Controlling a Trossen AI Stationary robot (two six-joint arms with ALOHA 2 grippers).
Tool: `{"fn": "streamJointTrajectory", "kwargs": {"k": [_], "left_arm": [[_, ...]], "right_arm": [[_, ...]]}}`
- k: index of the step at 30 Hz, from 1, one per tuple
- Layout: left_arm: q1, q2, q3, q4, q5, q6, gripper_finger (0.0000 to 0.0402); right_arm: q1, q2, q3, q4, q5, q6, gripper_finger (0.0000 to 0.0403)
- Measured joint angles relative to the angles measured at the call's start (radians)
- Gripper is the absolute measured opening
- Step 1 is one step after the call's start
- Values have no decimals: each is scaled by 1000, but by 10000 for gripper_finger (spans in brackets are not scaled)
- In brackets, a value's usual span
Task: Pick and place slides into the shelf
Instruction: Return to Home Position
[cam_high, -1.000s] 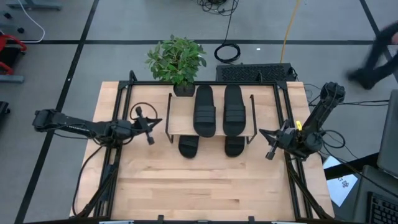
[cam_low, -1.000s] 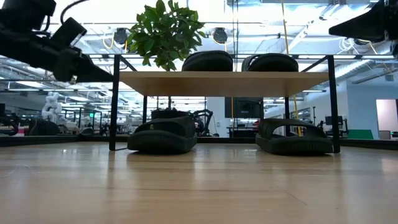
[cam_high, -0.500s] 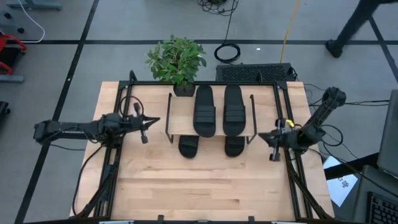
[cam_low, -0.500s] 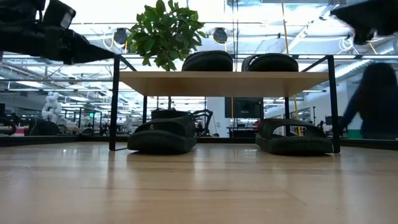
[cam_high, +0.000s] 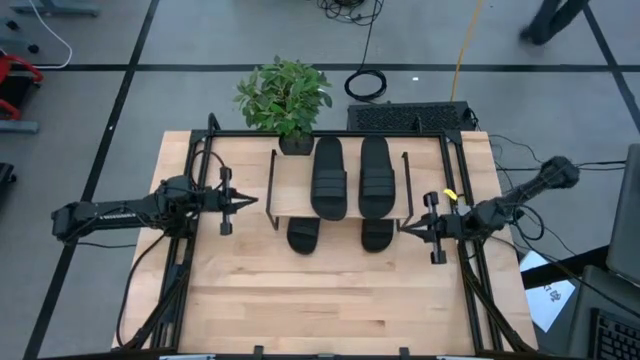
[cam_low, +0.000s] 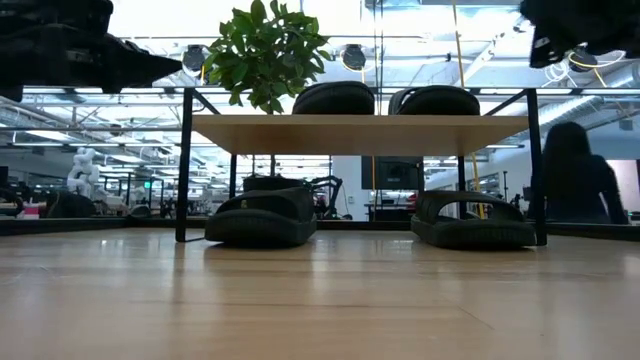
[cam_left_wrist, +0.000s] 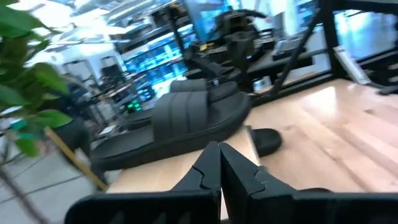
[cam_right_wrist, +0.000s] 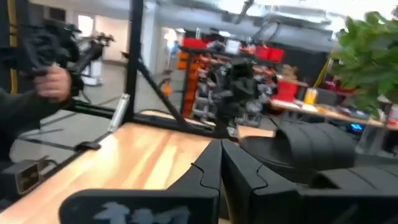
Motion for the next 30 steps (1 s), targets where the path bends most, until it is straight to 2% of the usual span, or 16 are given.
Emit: {"fn": "streamJointTrajectory", "kwargs": {"k": [6, 13, 17, 22, 26, 30], "left_arm": [[0, 0, 0, 12, 113, 59, 0], [42, 34, -20, 22, 110, 54, 0], [114, 63, -66, 154, 115, 13, 0], [207, 68, -63, 261, 248, -45, 0], [286, 67, -59, 351, 388, -93, 0], [393, 65, -59, 375, 414, -198, 0]], "right_arm": [[-130, 12, 61, -82, -185, 36, 0], [-249, -22, 52, -91, -266, 87, 0], [-343, -43, 50, -93, -291, 149, 0], [-427, -78, 50, -81, -458, 215, 0], [-453, -136, 50, -81, -469, 218, 0], [-458, -213, 50, -132, -469, 210, 0]]}}
